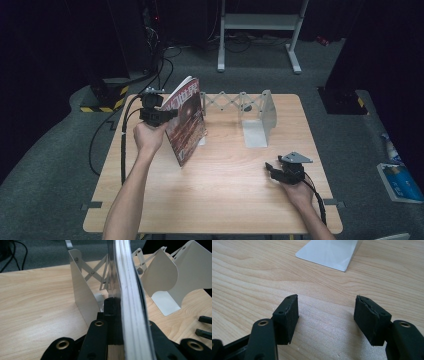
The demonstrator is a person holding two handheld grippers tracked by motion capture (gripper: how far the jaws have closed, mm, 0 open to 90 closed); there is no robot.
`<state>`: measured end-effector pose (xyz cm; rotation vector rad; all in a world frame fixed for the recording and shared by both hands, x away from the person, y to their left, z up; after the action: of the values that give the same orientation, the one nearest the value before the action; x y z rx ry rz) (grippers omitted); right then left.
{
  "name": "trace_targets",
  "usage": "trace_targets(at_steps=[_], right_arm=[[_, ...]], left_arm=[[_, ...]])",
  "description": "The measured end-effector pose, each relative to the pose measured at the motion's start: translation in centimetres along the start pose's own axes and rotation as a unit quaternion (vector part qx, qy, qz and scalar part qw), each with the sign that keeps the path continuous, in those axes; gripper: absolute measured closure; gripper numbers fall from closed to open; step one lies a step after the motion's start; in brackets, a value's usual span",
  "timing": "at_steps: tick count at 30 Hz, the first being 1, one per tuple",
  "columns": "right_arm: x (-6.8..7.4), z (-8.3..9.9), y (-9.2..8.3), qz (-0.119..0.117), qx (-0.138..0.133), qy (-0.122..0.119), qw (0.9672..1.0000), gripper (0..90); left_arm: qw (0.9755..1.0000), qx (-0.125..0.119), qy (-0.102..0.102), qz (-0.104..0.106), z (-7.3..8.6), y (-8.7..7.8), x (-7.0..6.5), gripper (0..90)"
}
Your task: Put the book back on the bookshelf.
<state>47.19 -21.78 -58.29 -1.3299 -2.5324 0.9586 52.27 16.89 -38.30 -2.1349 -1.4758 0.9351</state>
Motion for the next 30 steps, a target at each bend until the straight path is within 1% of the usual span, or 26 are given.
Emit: trace_targets(at_steps=[8, 11, 15, 19, 23, 26, 27, 30], right_arm=[[0.0, 0.0, 0.0, -0.001, 0.000, 0.000, 1.0000, 36.5], [0.0, 0.0, 0.0, -0.001, 0.000, -0.001, 1.0000, 36.6], [0.0, 0.0, 0.0, -0.001, 0.000, -0.001, 1.0000, 36.5], [0.0, 0.0, 0.0, -0.001, 0.000, 0.000, 1.0000, 36.6], [0.0, 0.0, 0.0, -0.001, -0.001, -0.002, 1.0000, 36.5], [0.0, 0.0, 0.0, 0.000, 0.000, -0.002, 1.0000, 36.5], [0.0, 0.0, 0.0, 0.000, -0.001, -0.001, 1.0000, 36.5], [0.0, 0.0, 0.0, 0.000, -0.001, -0.002, 1.0000, 36.5]], left_arm=[[0.9996, -0.018, 0.008, -0.018, -0.7, -0.3, -0.2, 84.0], [0.9995, -0.027, 0.004, -0.018, -1.0, -0.1, -0.3, 84.0], [0.9992, -0.038, 0.006, -0.015, -1.3, 0.4, -0.7, 83.9], [0.9991, -0.039, 0.005, -0.018, -1.3, 1.0, -0.8, 83.9], [0.9985, -0.046, 0.013, -0.026, -1.2, 1.5, -1.0, 84.0], [0.9984, -0.050, 0.018, -0.021, -1.2, 1.8, -1.3, 83.9], [0.9983, -0.050, 0.022, -0.021, -1.2, 1.9, -1.3, 83.9], [0.9980, -0.051, 0.029, -0.025, -1.1, 2.2, -1.3, 83.9]])
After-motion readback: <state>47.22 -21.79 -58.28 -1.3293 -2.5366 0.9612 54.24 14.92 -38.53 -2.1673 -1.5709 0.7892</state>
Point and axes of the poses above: each handheld gripper's, and its own axes: y roughly forward along the jaws, z roughly out of its underside, x roughly to its left, the point moved 8 cm from there along y, roughly forward along the jaws, and after that the axes turned 11 degrees about -y, right-handed, at the moved point
